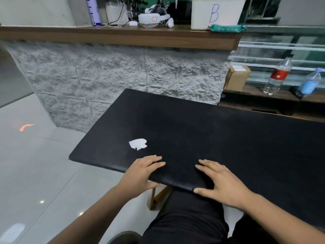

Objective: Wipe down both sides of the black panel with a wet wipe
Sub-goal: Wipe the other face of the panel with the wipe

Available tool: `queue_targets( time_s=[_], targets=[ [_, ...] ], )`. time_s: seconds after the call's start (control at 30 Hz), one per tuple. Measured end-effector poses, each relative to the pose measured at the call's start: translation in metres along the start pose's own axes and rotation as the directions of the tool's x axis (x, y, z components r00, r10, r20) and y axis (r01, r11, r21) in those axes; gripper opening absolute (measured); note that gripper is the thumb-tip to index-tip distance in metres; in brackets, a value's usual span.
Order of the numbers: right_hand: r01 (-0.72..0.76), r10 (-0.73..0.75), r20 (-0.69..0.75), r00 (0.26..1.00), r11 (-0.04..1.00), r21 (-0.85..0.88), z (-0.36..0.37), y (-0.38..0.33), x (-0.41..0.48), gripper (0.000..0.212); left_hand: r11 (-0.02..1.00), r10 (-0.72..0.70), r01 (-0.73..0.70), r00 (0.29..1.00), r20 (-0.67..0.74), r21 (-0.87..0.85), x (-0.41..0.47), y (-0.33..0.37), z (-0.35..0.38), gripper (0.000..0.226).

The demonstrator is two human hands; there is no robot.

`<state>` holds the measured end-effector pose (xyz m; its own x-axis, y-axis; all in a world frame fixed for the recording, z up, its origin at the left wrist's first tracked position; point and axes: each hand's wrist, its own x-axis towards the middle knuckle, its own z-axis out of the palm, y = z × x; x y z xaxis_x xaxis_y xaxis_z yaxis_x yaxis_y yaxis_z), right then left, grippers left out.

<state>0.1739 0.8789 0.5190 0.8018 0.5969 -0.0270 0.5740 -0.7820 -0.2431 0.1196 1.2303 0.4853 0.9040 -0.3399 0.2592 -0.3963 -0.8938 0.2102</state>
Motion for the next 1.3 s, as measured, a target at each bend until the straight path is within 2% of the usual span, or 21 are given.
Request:
queue_targets(
  time_s=[0.1, 0.2, 0.33, 0.4, 0.5, 0.63, 0.77, 0.93, 1.3],
  targets=[
    [0.022, -0.018, 0.043, 0.999, 0.995, -0.101, 0.007, -0.001, -0.017, 0.105, 0.999, 0.043, -0.043, 0.999, -0.033, 0.007, 0.000, -0.001, 0.001, 0.068],
    [0.008, -0.002, 0.033, 0.999, 0.983, -0.181, 0.010, -0.002, -0.024, 0.097, 0.999, 0.047, -0.046, 0.998, -0.045, 0.023, -0.001, -0.003, 0.000, 0.063],
    [-0.109, 0.098, -0.053, 0.994, 0.958, -0.266, 0.012, 0.000, -0.029, 0.106, 0.997, 0.045, -0.040, 0.996, -0.072, 0.058, 0.007, -0.002, -0.009, 0.061],
    [-0.151, 0.143, -0.051, 0.988, 0.948, -0.279, 0.012, 0.002, -0.031, 0.106, 0.997, 0.044, -0.041, 0.998, -0.042, 0.067, 0.012, -0.002, -0.014, 0.066],
    [-0.174, 0.184, 0.014, 0.983, 0.946, -0.275, 0.007, 0.003, -0.030, 0.100, 0.992, 0.057, -0.060, 0.998, 0.032, 0.113, 0.018, -0.001, -0.012, 0.079],
    [-0.179, 0.195, 0.043, 0.980, 0.954, -0.239, -0.007, 0.001, -0.026, 0.103, 0.992, 0.048, -0.054, 0.997, 0.055, 0.112, 0.023, -0.001, -0.009, 0.088],
    [-0.188, 0.198, 0.028, 0.980, 0.958, -0.215, -0.021, 0.001, -0.028, 0.099, 0.994, 0.020, -0.026, 0.998, 0.056, 0.102, 0.027, 0.003, -0.015, 0.086],
    [-0.201, 0.212, 0.038, 0.976, 0.960, -0.193, -0.032, -0.003, -0.035, 0.105, 0.997, -0.001, -0.004, 0.998, 0.064, 0.072, 0.030, 0.009, -0.019, 0.085],
    [-0.251, 0.257, 0.023, 0.966, 0.955, -0.156, -0.035, 0.000, -0.055, 0.093, 0.999, -0.010, 0.007, 0.998, 0.068, 0.032, 0.032, 0.030, -0.015, 0.087]
  ],
)
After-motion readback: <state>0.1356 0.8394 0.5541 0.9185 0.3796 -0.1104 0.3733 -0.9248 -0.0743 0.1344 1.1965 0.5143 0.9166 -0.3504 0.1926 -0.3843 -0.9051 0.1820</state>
